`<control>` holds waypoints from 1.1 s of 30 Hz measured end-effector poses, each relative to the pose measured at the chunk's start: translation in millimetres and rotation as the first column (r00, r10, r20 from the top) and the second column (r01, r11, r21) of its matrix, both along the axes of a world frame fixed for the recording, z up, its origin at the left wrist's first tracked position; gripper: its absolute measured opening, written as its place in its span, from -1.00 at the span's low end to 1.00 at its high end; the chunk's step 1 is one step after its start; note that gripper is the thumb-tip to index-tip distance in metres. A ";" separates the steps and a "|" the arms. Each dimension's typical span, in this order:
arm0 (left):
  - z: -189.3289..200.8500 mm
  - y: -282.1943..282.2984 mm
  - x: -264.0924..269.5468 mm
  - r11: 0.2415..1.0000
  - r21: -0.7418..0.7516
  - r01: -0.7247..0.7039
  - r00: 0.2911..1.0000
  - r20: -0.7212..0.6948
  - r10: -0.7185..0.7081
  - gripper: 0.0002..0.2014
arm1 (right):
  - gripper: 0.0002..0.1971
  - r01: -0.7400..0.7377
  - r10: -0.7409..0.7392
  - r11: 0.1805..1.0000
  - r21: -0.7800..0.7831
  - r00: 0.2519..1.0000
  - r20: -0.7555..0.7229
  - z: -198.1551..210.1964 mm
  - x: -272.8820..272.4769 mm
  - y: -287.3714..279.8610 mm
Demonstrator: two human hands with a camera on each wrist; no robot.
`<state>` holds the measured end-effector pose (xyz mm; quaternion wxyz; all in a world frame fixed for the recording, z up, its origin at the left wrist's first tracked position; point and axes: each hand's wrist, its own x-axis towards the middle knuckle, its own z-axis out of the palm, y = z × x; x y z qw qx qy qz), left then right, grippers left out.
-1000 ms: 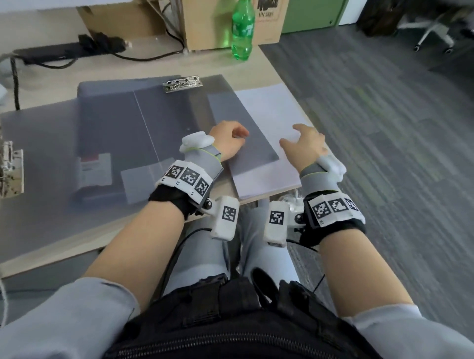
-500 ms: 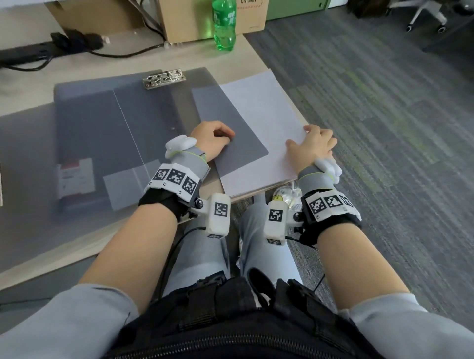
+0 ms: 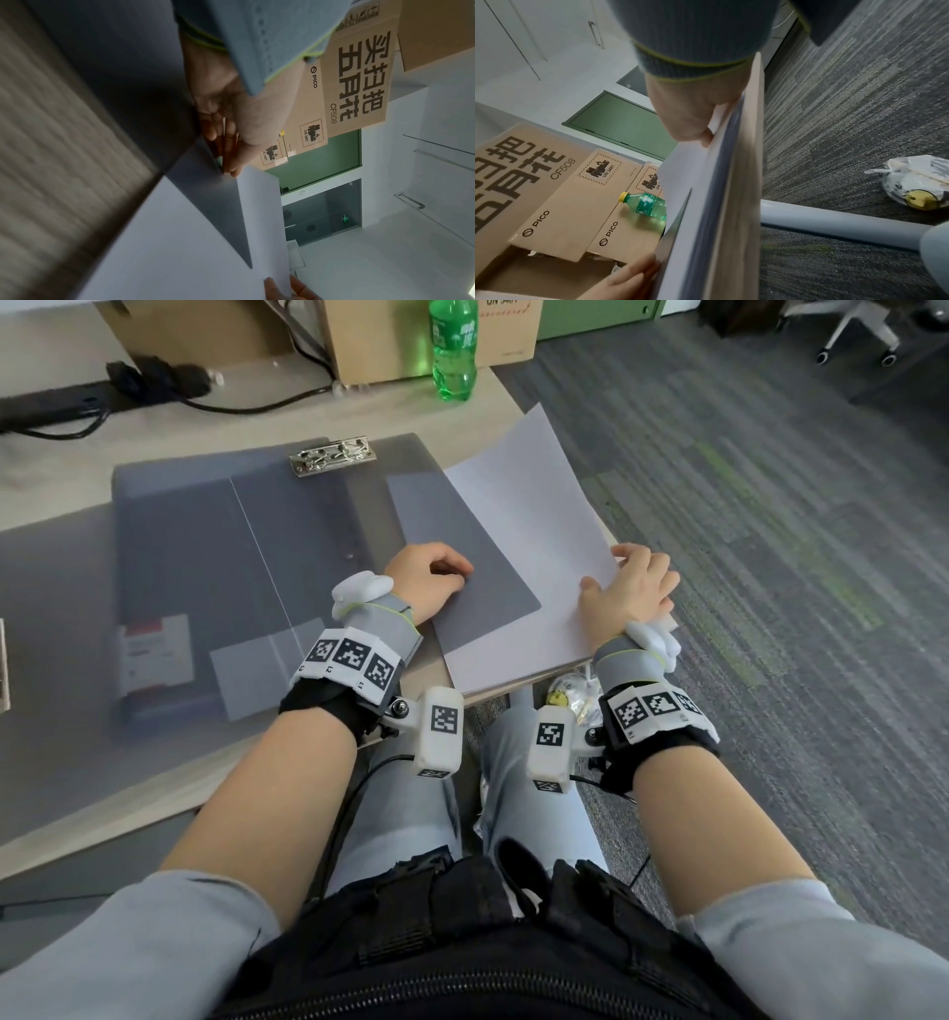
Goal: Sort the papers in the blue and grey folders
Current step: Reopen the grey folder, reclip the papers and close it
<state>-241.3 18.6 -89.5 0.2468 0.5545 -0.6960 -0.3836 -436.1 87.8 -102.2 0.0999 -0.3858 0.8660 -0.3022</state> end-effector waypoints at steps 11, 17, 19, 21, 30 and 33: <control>-0.7 -0.5 1.5 1.000 0.002 0.021 1.000 -0.015 -0.021 -0.79 | -0.62 -0.017 0.013 0.997 -0.080 0.999 -0.044 -3.2 2.4 1.2; -0.3 -0.1 3.0 0.999 0.018 0.027 0.999 -0.041 -0.026 -0.78 | -0.65 -0.072 0.068 0.997 -0.043 0.995 -0.075 2.8 2.7 1.3; 0.3 -0.5 3.5 0.999 0.031 0.030 0.998 -0.056 -0.028 -0.78 | -0.70 -0.129 0.127 0.991 -0.021 0.990 -0.052 10.6 1.5 -0.3; -0.4 -1.2 4.1 0.998 0.041 0.041 0.996 -0.078 -0.038 -0.78 | -0.72 -0.157 0.157 0.987 0.044 0.988 0.012 25.9 0.2 -1.2; 1.4 -3.9 5.0 0.999 0.014 0.033 0.995 -0.096 -0.032 -0.76 | -0.73 -0.237 0.251 0.965 0.112 0.958 -0.135 106.5 15.6 3.6; 0.1 -4.3 6.8 0.999 0.033 0.034 0.995 -0.096 -0.030 -0.76 | -0.68 -0.220 0.227 0.974 0.059 0.952 -0.207 125.0 14.6 14.7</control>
